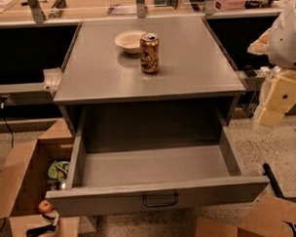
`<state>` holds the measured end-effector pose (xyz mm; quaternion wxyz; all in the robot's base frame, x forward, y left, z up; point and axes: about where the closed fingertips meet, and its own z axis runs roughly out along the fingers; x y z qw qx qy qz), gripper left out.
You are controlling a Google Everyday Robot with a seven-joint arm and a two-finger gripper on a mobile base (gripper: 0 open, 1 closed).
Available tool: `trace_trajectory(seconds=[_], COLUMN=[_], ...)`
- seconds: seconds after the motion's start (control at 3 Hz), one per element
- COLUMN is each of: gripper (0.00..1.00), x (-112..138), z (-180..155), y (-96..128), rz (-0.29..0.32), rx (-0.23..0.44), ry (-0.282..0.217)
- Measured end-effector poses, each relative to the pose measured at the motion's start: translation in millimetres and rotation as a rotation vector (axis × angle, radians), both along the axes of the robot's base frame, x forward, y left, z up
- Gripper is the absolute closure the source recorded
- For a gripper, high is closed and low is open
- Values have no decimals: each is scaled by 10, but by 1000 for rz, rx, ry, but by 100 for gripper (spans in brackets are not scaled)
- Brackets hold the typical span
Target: Close top drawer
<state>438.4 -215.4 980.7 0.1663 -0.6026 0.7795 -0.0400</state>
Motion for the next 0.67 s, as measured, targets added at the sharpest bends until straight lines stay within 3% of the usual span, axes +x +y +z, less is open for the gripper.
trace_trajectory(seconds=[0.33, 0.67], gripper=[0, 0], x=[0, -52], z=[-1, -248], y=[0, -7], rz=[0, -33], rx=[0, 37], ry=[0, 34])
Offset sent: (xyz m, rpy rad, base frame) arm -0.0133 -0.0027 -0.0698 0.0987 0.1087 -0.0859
